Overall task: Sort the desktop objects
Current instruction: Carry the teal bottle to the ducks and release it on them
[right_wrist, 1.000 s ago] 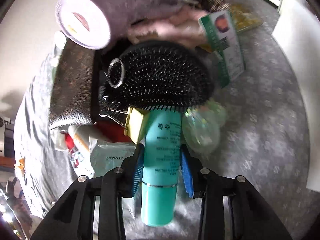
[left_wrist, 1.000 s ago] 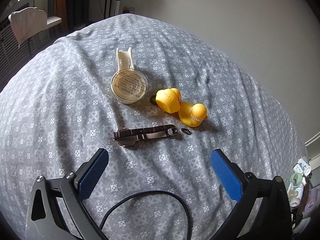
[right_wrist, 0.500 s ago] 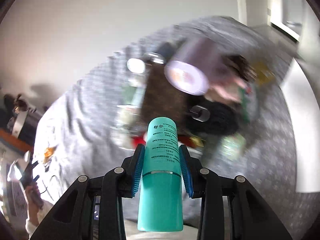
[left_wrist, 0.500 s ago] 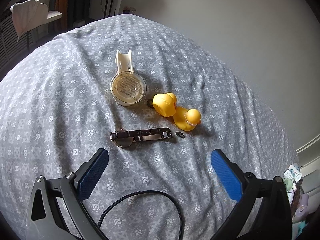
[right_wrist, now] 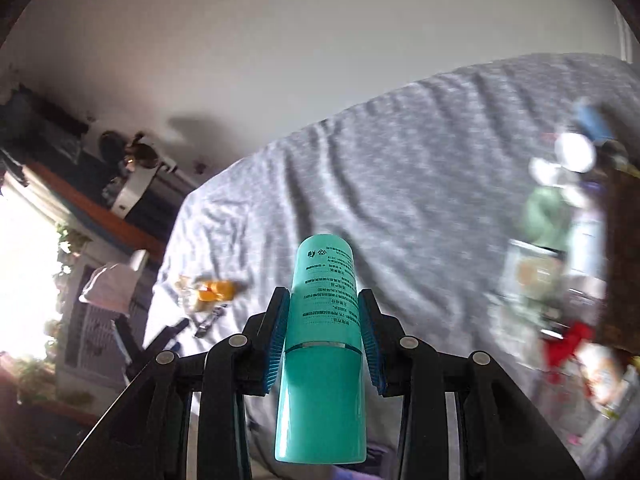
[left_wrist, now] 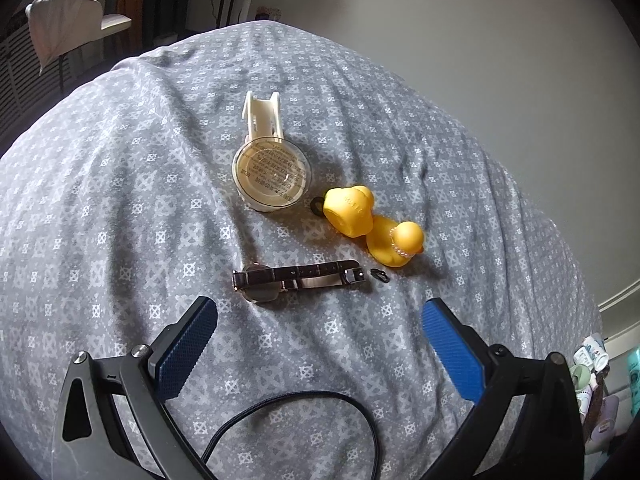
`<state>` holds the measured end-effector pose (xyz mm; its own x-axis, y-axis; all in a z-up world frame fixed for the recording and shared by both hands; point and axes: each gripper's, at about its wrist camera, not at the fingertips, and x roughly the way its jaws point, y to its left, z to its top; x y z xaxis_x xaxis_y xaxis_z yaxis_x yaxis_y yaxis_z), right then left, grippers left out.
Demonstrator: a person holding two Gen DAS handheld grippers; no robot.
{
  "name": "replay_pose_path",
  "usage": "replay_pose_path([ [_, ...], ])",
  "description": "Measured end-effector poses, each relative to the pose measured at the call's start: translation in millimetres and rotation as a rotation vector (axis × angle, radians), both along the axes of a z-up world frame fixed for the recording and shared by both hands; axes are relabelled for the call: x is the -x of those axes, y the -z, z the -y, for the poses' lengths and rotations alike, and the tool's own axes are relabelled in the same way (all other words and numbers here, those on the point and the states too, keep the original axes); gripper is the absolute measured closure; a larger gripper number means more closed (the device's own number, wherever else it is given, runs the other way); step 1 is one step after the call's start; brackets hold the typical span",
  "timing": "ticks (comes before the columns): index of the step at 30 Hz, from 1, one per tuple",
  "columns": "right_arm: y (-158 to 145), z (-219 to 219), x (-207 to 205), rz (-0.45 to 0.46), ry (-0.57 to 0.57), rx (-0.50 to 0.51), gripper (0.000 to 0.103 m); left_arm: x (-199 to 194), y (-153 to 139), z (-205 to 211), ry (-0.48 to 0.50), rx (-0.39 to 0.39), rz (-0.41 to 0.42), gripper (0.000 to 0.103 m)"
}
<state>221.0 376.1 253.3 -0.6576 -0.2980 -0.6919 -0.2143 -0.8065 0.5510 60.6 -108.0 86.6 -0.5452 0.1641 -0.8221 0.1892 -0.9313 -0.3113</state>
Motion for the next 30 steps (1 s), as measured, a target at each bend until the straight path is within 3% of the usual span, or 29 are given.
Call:
replay_pose_path([
  [7, 25.1, 98.2, 126.9, -0.011, -0.152, 0.072, 0.071, 4.9, 8.1, 6.3, -0.026, 0.014, 0.011, 0.0],
  [13, 81.4, 166.1, 214.6, 0.028, -0.16, 0.224, 0.071, 10.7, 10.2, 21.0, -0.073, -0.039, 0.018, 0.0],
  [23, 159.4, 234.6, 287.3, 0.14, -0.151, 0.294, 0.07, 13.5, 12.4, 30.0, -0.093, -0.069, 0.005, 0.0],
  [25, 166.8, 239.7, 290.2, 0.159, -0.126, 0.301, 0.052, 13.0, 13.9, 30.5, -0.095, -0.075, 0.01, 0.0],
  [26, 167.4, 239.3, 290.4, 0.155, -0.112, 0.301, 0.037, 12.4, 13.9, 30.5, -0.096, -0.077, 0.01, 0.0],
  [27, 165.5, 238.0, 288.0, 0.135, -0.089, 0.296, 0.031, 11.8, 13.5, 30.6, -0.097, -0.079, 0.009, 0.0],
  [30, 152.2, 230.4, 276.2, 0.1, -0.074, 0.272, 0.027, 11.5, 10.7, 28.8, -0.083, -0.082, -0.007, 0.0],
])
